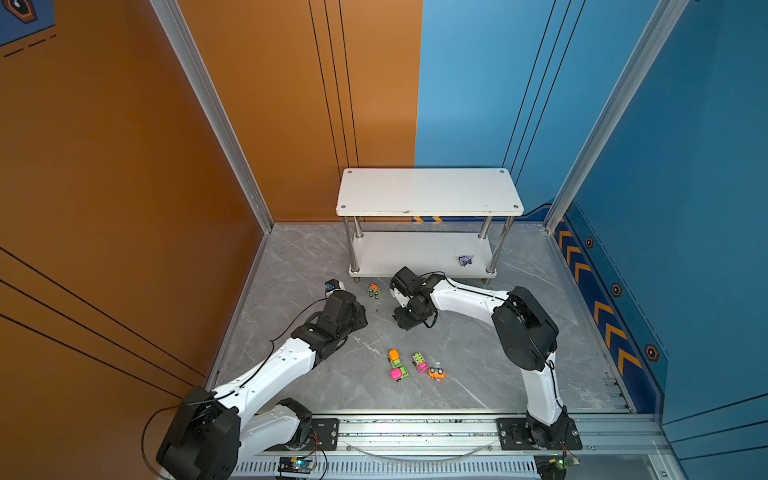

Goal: Place and organize the plastic toys onto the shelf
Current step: 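Close the right gripper on the black-and-purple figure and lift it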

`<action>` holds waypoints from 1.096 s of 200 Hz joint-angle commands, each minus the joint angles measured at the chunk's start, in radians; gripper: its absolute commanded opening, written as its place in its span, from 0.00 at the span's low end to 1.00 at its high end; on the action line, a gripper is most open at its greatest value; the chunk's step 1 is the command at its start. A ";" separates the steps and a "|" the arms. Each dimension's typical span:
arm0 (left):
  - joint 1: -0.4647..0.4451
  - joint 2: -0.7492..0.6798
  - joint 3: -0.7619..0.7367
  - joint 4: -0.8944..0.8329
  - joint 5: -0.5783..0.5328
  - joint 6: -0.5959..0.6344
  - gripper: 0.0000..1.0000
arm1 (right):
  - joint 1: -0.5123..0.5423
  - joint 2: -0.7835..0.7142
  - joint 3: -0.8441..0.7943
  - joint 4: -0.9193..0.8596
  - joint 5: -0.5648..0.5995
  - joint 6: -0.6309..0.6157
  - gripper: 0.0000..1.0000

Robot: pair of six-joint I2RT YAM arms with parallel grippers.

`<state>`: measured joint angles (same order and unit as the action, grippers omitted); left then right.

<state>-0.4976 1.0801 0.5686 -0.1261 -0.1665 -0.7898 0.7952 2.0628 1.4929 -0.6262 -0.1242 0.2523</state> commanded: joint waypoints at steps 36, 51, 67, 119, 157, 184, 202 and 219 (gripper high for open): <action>0.016 -0.290 -0.124 -0.159 -0.119 -0.030 0.45 | 0.021 -0.106 -0.148 0.238 0.072 -0.025 0.02; 0.018 -0.389 -0.160 -0.183 -0.138 -0.041 0.46 | 0.022 -0.156 -0.204 0.327 0.089 -0.032 0.00; 0.018 -0.489 -0.196 -0.200 -0.152 -0.045 0.48 | 0.024 -0.201 -0.253 0.406 0.115 -0.041 0.00; 0.018 -0.692 -0.236 -0.228 -0.128 -0.005 0.60 | 0.044 -0.289 -0.355 0.569 0.142 -0.062 0.00; 0.012 -0.663 -0.216 -0.193 -0.069 0.028 0.77 | 0.087 -0.355 -0.426 0.664 0.214 -0.101 0.00; -0.016 -0.600 -0.173 -0.168 -0.034 0.043 0.90 | 0.107 -0.387 -0.459 0.702 0.266 -0.125 0.00; -0.053 -0.572 -0.149 -0.145 -0.034 0.053 0.98 | 0.110 -0.395 -0.469 0.712 0.286 -0.130 0.00; -0.091 -0.554 -0.125 -0.137 -0.052 0.069 0.98 | 0.111 -0.401 -0.481 0.728 0.304 -0.132 0.00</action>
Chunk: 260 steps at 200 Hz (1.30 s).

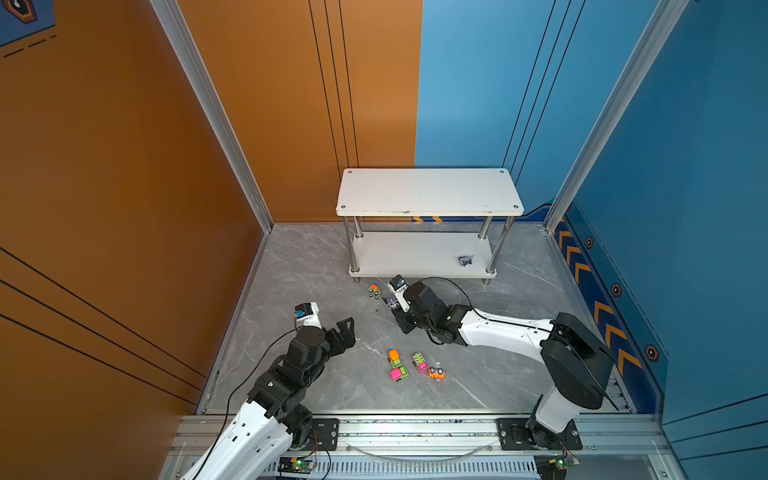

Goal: Place and organize the plastic toys onto the shelf
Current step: 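Close the right gripper on the black-and-purple figure and lift it, then carry the figure toward the left gripper while the left gripper moves to meet it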

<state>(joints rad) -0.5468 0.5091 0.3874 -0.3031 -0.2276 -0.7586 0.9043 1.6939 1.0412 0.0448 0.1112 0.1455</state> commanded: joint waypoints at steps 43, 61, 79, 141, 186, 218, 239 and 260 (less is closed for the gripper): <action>-0.098 0.025 0.059 0.051 -0.038 0.049 0.98 | -0.012 -0.058 -0.080 0.149 0.128 -0.056 0.00; -0.102 0.006 0.031 0.067 -0.045 0.038 0.98 | -0.043 -0.062 -0.096 0.198 0.130 -0.086 0.00; -0.102 -0.006 0.019 0.058 -0.053 0.032 0.98 | -0.090 -0.063 -0.112 0.255 0.093 -0.081 0.00; -0.102 0.009 0.030 0.093 -0.042 0.042 0.99 | -0.174 -0.039 -0.098 0.317 -0.020 -0.047 0.00; -0.102 0.136 0.090 0.280 0.085 0.066 0.96 | -0.134 -0.068 -0.077 0.235 -0.234 -0.001 0.00; -0.100 0.246 0.134 0.379 0.177 0.067 0.96 | -0.083 -0.118 -0.093 0.206 -0.288 0.001 0.00; -0.100 0.289 0.148 0.428 0.221 0.055 0.92 | -0.068 -0.150 -0.098 0.189 -0.332 0.011 0.00; -0.102 0.315 0.154 0.472 0.251 0.040 0.80 | -0.051 -0.179 -0.096 0.163 -0.361 0.009 0.00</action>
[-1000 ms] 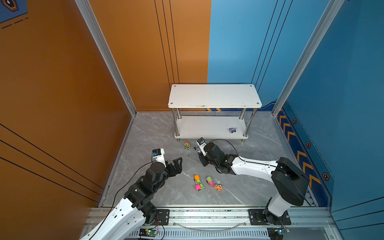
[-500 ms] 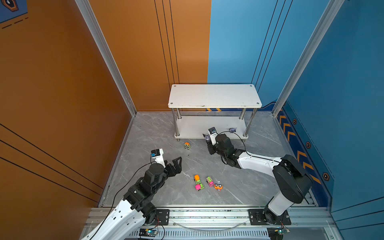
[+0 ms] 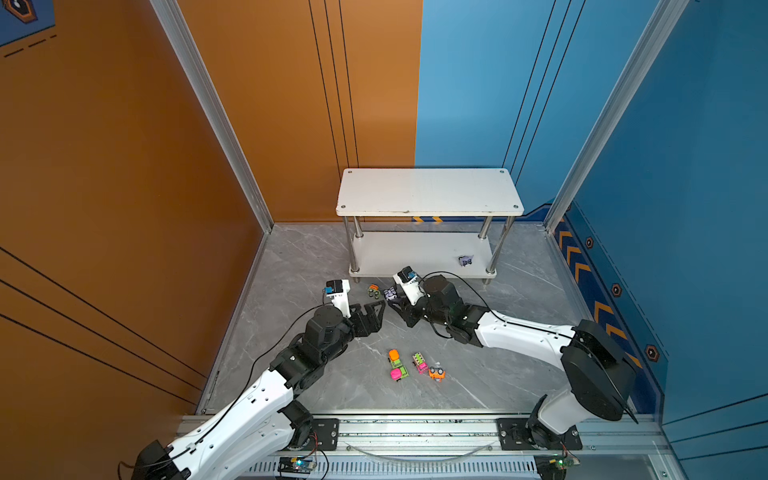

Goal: Place and organize the plastic toys onto the shelf
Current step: 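Carry the figure toward the left gripper while the left gripper moves to meet it, then close the left gripper on the figure while the right gripper opens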

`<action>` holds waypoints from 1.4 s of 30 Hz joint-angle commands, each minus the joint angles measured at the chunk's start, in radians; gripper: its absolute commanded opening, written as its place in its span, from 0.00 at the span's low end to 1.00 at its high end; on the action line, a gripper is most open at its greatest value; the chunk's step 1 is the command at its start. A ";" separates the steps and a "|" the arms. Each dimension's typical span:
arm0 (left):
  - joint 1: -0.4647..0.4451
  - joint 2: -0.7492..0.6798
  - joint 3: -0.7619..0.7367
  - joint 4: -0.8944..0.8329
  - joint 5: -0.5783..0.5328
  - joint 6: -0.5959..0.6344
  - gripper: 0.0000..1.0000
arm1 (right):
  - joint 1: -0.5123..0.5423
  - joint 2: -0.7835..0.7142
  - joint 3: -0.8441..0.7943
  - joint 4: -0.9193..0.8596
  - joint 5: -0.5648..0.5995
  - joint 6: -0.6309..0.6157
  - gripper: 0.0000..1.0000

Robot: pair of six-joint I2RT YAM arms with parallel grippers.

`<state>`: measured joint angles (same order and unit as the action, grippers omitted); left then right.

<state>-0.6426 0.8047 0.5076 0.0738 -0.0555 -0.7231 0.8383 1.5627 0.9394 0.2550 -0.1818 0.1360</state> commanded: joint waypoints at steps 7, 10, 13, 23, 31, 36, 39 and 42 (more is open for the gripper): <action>-0.014 0.080 0.074 0.122 0.146 -0.009 0.75 | 0.037 -0.088 -0.006 -0.077 -0.064 0.006 0.00; -0.030 0.111 0.100 0.126 0.167 -0.007 0.85 | 0.042 -0.091 -0.010 -0.088 -0.062 0.005 0.00; -0.052 0.145 0.126 0.126 0.176 0.003 0.85 | 0.045 -0.087 -0.004 -0.105 -0.061 0.001 0.00; -0.072 0.183 0.144 0.143 0.168 0.000 0.79 | 0.076 -0.087 0.012 -0.141 -0.049 -0.022 0.00; -0.082 0.226 0.164 0.136 0.187 -0.003 0.82 | 0.086 -0.096 0.002 -0.156 -0.044 -0.042 0.00; -0.084 0.238 0.156 0.174 0.171 -0.006 0.72 | 0.087 -0.121 -0.011 -0.145 -0.064 -0.047 0.00; -0.083 0.246 0.162 0.179 0.171 -0.006 0.68 | 0.079 -0.134 -0.016 -0.148 -0.058 -0.043 0.00; -0.077 0.244 0.155 0.194 0.180 -0.013 0.64 | 0.051 -0.146 -0.028 -0.131 -0.093 -0.014 0.00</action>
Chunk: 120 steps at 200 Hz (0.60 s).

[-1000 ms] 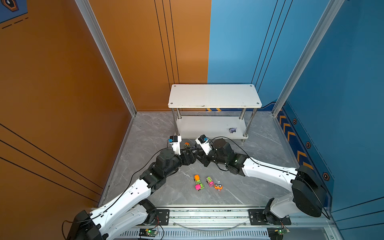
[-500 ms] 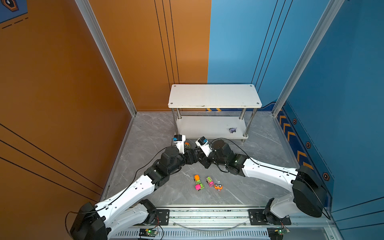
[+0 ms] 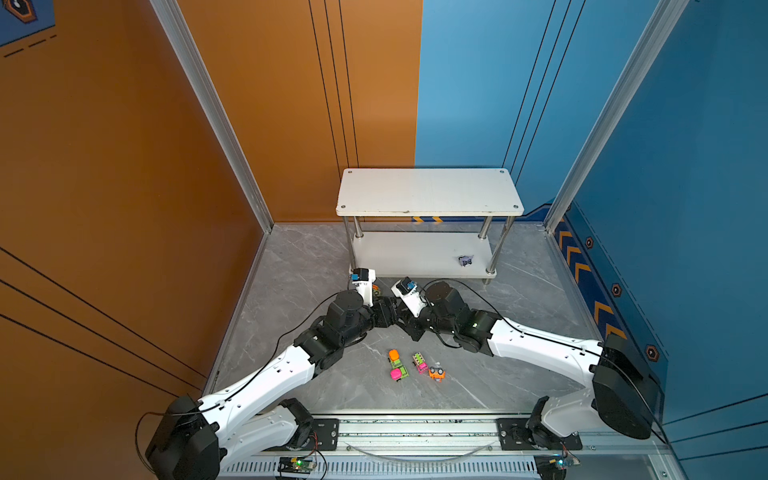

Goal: Place and organize the plastic toys onto the shelf
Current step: 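Close the left gripper on the figure while the right gripper opens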

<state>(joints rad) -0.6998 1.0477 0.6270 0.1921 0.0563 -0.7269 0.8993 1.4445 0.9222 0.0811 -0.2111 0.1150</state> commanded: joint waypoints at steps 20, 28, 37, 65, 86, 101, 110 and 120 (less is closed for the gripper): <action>-0.015 -0.013 0.029 0.066 0.084 -0.012 0.66 | -0.051 -0.042 -0.034 0.094 -0.140 0.064 0.00; -0.014 -0.018 0.025 0.061 0.079 -0.014 0.66 | -0.059 -0.045 -0.036 0.103 -0.158 0.076 0.00; -0.013 -0.023 0.017 0.060 0.079 -0.016 0.64 | -0.062 -0.049 -0.035 0.110 -0.166 0.081 0.00; -0.013 -0.030 0.000 0.063 0.079 -0.025 0.40 | -0.072 -0.057 -0.035 0.114 -0.174 0.091 0.00; -0.012 -0.038 -0.006 0.061 0.077 -0.029 0.39 | -0.080 -0.060 -0.035 0.120 -0.177 0.105 0.00; -0.013 -0.043 -0.007 0.050 0.069 -0.027 0.38 | -0.085 -0.068 -0.041 0.127 -0.182 0.112 0.00; -0.010 -0.043 -0.006 0.041 0.066 -0.023 0.38 | -0.085 -0.072 -0.041 0.131 -0.179 0.112 0.00; -0.010 -0.039 0.000 0.029 0.068 -0.022 0.40 | -0.085 -0.077 -0.042 0.130 -0.175 0.111 0.00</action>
<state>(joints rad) -0.6941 1.0233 0.6247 0.2214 0.0574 -0.7414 0.8204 1.3983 0.8864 0.1352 -0.3855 0.2035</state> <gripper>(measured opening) 0.386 0.289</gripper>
